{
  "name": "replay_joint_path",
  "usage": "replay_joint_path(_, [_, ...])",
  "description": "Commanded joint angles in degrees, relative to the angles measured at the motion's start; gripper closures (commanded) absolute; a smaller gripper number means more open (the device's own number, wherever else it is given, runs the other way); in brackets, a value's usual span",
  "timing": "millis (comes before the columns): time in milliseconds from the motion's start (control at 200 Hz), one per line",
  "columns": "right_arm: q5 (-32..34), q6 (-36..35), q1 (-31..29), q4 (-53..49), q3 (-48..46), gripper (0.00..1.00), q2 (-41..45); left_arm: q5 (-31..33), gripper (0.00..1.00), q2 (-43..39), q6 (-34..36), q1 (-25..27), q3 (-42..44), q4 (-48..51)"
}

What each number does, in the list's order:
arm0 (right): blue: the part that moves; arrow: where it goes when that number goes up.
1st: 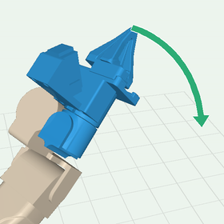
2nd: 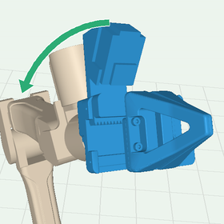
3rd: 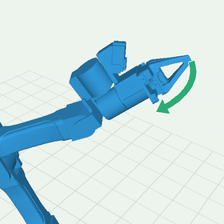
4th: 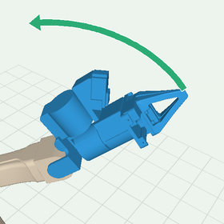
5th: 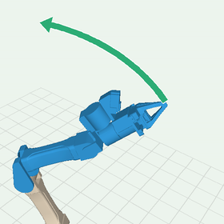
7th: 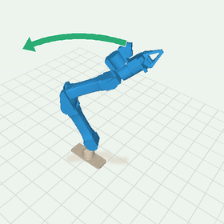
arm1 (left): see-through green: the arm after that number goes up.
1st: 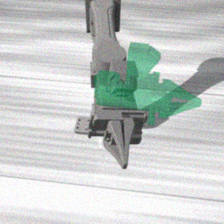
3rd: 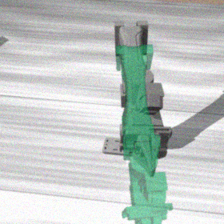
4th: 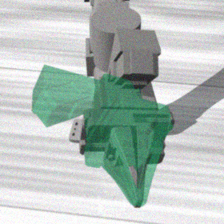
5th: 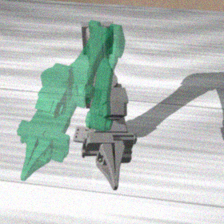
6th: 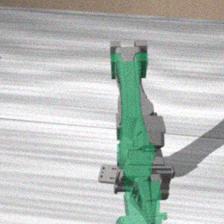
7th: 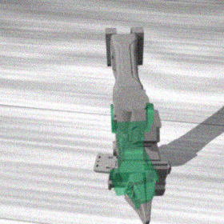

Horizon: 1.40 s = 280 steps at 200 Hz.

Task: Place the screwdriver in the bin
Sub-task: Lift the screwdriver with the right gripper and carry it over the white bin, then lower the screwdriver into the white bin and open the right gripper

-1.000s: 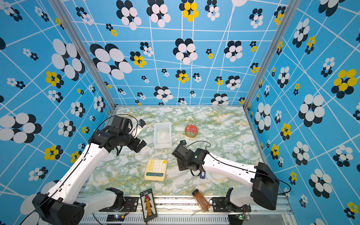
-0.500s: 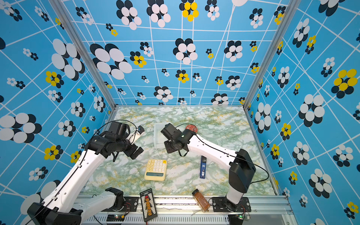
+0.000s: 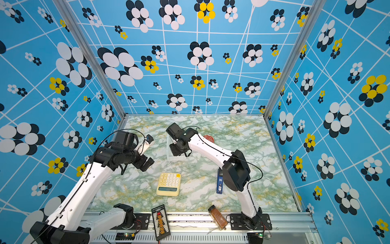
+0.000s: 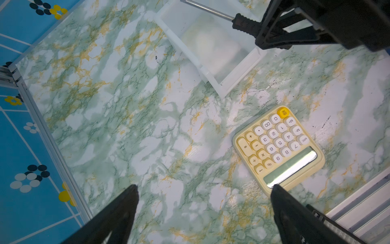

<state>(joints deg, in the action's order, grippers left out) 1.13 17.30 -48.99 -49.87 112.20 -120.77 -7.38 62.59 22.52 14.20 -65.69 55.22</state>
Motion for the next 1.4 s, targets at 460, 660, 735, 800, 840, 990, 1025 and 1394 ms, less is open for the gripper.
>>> replay_joint_path(460, [4.0, 0.0, 1.4, -8.0, 17.6, 0.89, -16.6, -4.2, 0.01, 0.1, -2.8, -0.8, -2.1, -1.0])
replay_joint_path(660, [3.6, 1.3, 1.7, -6.5, 18.4, 0.87, -18.6, -4.8, 0.01, 0.6, -3.1, -0.9, -2.4, -1.0])
replay_joint_path(735, [3.3, 1.4, 1.7, -6.6, 20.0, 0.87, -19.9, -5.0, 0.01, 0.7, -3.2, -1.0, -2.4, -1.0])
replay_joint_path(800, [3.1, 1.5, 1.8, -6.6, 21.0, 0.87, -20.8, -5.0, 0.01, 0.7, -3.3, -1.1, -2.4, -1.0])
replay_joint_path(840, [2.9, 1.5, 1.8, -6.6, 21.4, 0.87, -21.4, -5.0, 0.01, 0.6, -3.3, -1.1, -2.5, -1.0])
replay_joint_path(990, [2.5, 1.9, 2.1, -6.5, 22.0, 0.86, -22.9, -5.5, 0.01, 0.8, -3.5, -1.2, -2.6, -1.0])
replay_joint_path(1025, [2.3, 2.0, 2.2, -6.4, 22.0, 0.86, -23.2, -5.7, 0.01, 0.8, -3.5, -1.2, -2.6, -1.0])
replay_joint_path(1394, [0.3, 3.1, 2.5, -5.0, 22.0, 0.77, -24.3, -5.9, 0.01, 1.1, -3.7, -1.4, -2.8, -1.0])
